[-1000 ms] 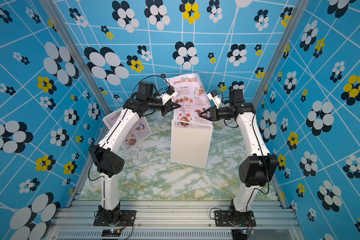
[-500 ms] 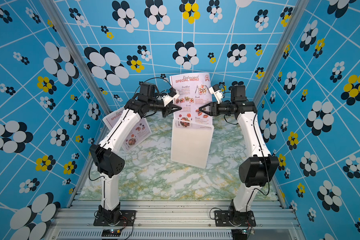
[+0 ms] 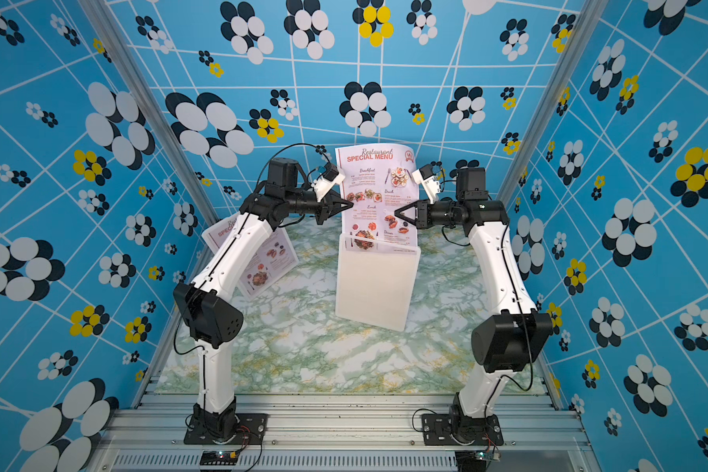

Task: Insert the menus into the narrow rack
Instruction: Insert the menu into the narrow rack.

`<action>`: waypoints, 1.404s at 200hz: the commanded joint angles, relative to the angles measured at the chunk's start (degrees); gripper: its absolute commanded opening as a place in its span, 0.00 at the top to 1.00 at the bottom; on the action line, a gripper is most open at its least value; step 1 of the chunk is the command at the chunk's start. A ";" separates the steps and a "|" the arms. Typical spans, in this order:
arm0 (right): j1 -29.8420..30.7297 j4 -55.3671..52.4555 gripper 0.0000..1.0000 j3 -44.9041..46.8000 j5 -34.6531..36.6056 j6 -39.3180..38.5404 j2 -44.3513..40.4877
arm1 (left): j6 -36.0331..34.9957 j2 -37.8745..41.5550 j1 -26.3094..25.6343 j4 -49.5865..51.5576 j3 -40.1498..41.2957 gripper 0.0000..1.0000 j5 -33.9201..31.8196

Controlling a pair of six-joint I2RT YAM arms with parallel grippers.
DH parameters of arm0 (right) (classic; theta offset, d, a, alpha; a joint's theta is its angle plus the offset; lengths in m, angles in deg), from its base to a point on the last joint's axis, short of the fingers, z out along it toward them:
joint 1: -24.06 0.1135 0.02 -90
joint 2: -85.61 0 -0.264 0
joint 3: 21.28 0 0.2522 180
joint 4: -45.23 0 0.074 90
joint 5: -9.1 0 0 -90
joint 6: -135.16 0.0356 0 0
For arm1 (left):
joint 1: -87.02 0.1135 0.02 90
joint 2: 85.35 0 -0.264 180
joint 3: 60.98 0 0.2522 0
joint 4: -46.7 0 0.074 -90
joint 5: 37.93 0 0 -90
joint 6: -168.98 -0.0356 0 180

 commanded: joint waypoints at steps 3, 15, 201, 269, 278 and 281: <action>-0.37 0.47 1.00 1.73 -0.53 -0.99 -2.17 | 1.15 0.63 -0.05 -1.19 -0.31 0.95 1.46; -0.37 0.64 1.00 2.11 -0.38 -0.99 -2.23 | 1.23 0.54 -0.22 -1.40 -0.44 0.96 1.50; -1.25 1.68 1.00 7.63 2.18 -1.72 -4.01 | 2.28 -1.41 -1.53 -0.77 -3.61 0.88 -0.16; -1.25 4.15 0.88 13.44 2.69 -1.14 -7.32 | 1.78 2.30 -1.62 -3.39 3.99 0.87 0.10; -1.25 4.80 0.85 13.25 3.10 -0.68 -7.69 | 1.76 2.60 -1.68 -3.74 4.49 0.87 0.01; -1.25 4.94 0.84 13.13 3.29 -0.52 -7.78 | 1.76 2.58 -1.65 -3.80 4.60 0.87 0.03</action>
